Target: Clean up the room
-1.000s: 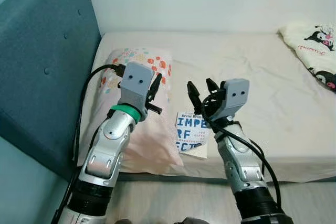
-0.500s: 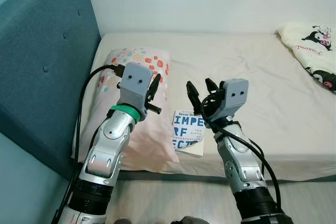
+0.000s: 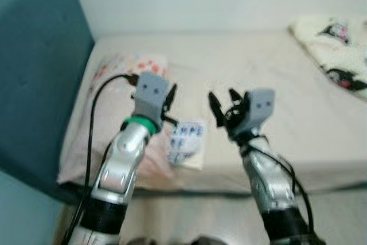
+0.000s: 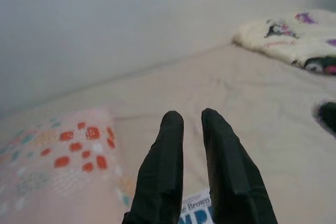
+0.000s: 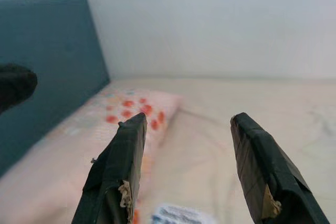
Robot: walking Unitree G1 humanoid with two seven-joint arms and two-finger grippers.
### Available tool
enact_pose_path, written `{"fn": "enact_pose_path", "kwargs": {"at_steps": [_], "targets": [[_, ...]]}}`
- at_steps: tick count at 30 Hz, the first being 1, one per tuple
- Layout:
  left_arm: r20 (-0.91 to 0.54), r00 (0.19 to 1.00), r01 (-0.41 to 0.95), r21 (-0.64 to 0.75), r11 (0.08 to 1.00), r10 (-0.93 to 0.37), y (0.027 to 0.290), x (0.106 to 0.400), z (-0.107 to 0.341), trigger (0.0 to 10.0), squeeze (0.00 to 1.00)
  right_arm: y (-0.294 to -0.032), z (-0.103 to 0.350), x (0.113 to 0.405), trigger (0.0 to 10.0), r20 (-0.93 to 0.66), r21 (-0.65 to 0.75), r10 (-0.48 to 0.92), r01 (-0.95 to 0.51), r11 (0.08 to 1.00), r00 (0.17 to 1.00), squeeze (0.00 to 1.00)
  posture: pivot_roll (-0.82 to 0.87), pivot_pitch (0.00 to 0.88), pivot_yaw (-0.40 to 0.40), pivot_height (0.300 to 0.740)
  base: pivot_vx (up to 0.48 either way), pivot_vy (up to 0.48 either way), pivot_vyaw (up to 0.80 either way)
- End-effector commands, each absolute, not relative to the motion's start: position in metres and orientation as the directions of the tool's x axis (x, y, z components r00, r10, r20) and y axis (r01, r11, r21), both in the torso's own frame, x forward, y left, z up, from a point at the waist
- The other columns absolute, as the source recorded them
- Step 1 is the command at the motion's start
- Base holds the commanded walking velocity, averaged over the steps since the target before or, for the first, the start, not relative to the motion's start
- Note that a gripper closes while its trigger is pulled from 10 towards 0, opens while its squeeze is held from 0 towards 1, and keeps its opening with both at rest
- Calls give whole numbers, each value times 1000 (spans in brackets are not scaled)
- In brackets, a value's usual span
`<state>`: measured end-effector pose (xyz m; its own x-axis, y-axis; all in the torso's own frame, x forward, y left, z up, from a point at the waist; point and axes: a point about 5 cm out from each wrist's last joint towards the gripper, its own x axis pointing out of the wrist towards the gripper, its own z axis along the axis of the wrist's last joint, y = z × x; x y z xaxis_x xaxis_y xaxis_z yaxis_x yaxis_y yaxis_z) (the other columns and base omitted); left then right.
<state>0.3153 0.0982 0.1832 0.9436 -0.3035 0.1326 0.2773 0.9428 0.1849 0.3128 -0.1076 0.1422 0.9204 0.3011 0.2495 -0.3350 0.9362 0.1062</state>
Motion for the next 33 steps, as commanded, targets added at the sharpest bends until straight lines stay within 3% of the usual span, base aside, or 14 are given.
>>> {"fn": "enact_pose_path", "kwargs": {"at_steps": [1, 27, 33], "targets": [[106, 949, 274, 179, 945, -295, 100, 316, 178, 10000, 0, -108, 140, 311, 10000, 241, 97, 304, -334, 937, 922, 0, -41, 0, 35, 721, 0, -461, 0], [99, 950, 275, 179, 945, -295, 101, 316, 178, 10000, 0, -106, 141, 309, 10000, 244, 95, 304, -334, 938, 921, 0, -41, 11, 46, 721, 0, -413, 0], [95, 950, 276, 179, 944, -296, 101, 316, 177, 10000, 0, -107, 141, 311, 10000, 236, 114, 289, -322, 940, 928, 0, -41, 13, 49, 721, 0, -399, 336]]}}
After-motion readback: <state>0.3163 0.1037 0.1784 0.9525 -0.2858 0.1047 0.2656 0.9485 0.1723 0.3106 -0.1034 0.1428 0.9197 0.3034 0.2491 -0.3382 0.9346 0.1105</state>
